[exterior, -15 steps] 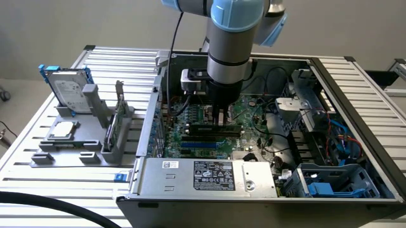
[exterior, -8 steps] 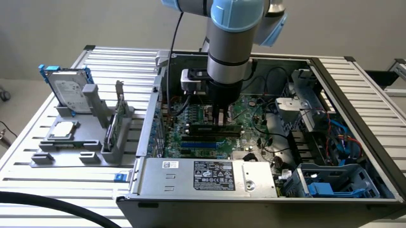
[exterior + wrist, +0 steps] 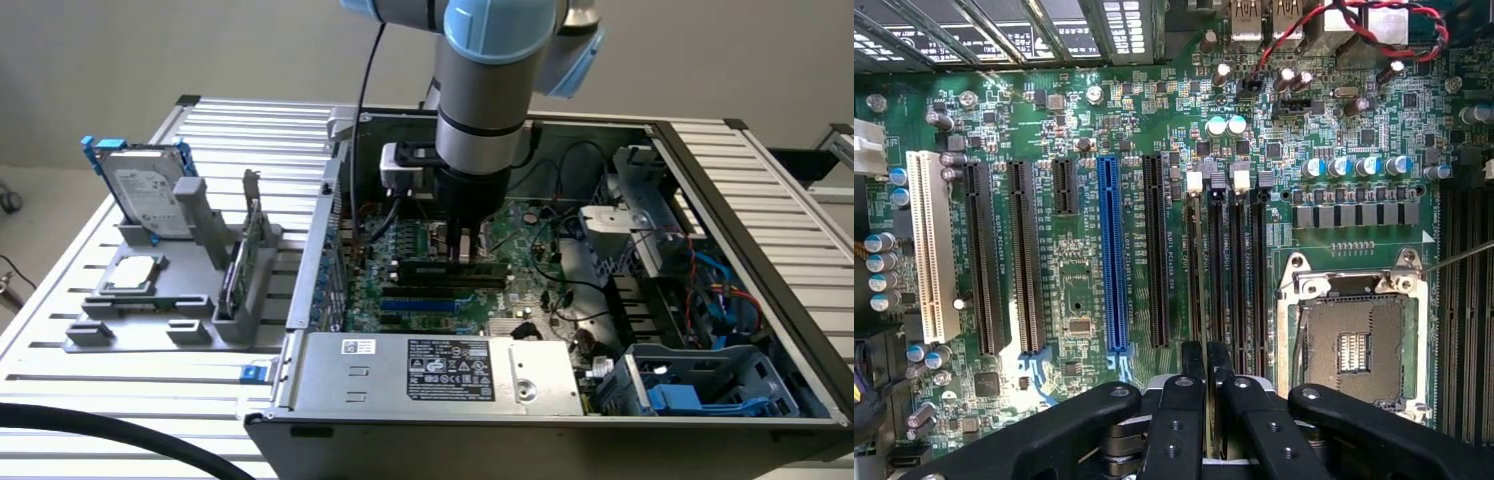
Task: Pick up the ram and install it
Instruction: 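Insert the ram into the slot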
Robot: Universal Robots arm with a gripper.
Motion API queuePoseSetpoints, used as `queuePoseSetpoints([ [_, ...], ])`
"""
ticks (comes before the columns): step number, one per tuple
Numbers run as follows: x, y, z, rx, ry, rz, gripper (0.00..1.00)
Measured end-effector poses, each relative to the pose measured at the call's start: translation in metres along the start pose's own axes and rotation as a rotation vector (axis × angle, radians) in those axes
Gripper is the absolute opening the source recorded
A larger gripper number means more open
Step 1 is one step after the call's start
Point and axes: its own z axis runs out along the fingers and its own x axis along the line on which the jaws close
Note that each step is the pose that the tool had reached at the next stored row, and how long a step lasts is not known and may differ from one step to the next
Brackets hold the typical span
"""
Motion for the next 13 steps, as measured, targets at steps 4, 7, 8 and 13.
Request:
queuePoseSetpoints([
  [4, 0.0002, -0.0001, 0.0007, 0.0001, 0.0, 0.002, 0.14],
  [7, 0.0002, -0.0002, 0.0015, 0.0001, 0.0, 0.002, 0.14],
  [8, 0.0003, -0.0002, 0.0019, 0.0001, 0.0, 0.002, 0.14],
  [13, 0.0003, -0.0004, 0.0039, 0.0, 0.0001, 0.002, 0.14],
])
